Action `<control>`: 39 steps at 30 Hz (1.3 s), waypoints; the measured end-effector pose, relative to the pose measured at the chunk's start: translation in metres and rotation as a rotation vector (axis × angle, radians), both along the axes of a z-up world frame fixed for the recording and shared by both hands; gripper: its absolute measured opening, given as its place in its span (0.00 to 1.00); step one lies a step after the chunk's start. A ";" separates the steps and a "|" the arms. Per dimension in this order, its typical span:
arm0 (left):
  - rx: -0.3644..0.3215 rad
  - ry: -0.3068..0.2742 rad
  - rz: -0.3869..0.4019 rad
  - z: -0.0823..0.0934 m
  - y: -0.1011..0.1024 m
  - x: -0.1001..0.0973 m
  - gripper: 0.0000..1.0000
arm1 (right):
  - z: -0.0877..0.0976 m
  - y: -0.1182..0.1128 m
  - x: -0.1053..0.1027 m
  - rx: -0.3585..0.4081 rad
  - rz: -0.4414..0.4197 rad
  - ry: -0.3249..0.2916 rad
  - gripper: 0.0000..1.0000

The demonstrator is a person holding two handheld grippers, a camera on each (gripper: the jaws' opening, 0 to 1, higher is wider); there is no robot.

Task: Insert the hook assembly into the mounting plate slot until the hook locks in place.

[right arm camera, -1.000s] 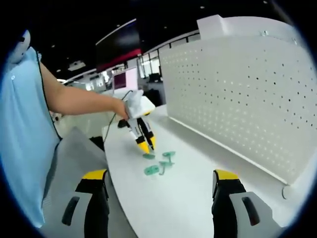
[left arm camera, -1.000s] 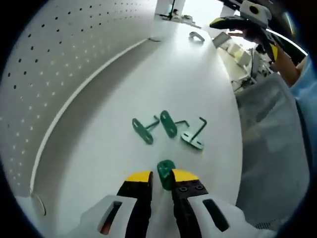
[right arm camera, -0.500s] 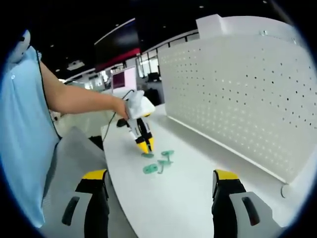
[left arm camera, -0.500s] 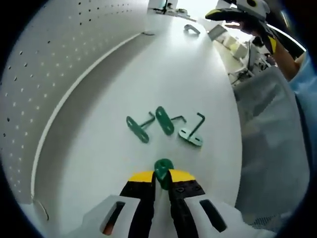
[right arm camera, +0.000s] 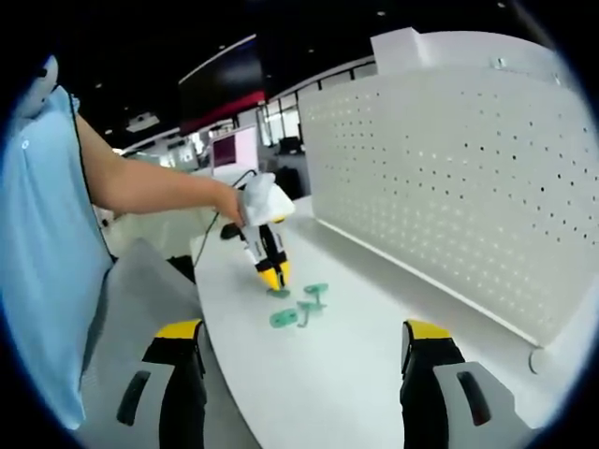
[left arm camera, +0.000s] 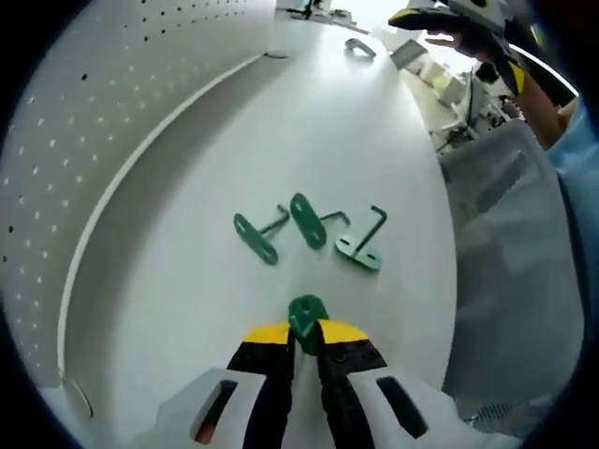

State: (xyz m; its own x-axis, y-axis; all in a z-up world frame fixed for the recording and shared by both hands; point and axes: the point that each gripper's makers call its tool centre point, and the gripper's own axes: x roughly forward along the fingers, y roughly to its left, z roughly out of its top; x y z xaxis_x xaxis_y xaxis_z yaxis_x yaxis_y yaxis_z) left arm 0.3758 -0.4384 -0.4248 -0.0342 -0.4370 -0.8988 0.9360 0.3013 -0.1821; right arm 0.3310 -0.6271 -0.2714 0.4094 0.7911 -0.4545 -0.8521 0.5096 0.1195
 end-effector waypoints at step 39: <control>-0.055 -0.108 0.031 0.020 0.007 0.005 0.04 | 0.017 -0.001 0.004 -0.006 -0.005 -0.049 0.87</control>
State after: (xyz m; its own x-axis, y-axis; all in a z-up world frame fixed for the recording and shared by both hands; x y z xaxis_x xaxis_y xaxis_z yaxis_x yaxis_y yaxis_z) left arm 0.3813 -0.4315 -0.4044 0.0761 -0.4851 -0.8712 0.9415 0.3226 -0.0974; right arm 0.3346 -0.6282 -0.2548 0.4357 0.7860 -0.4386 -0.8541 0.5148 0.0742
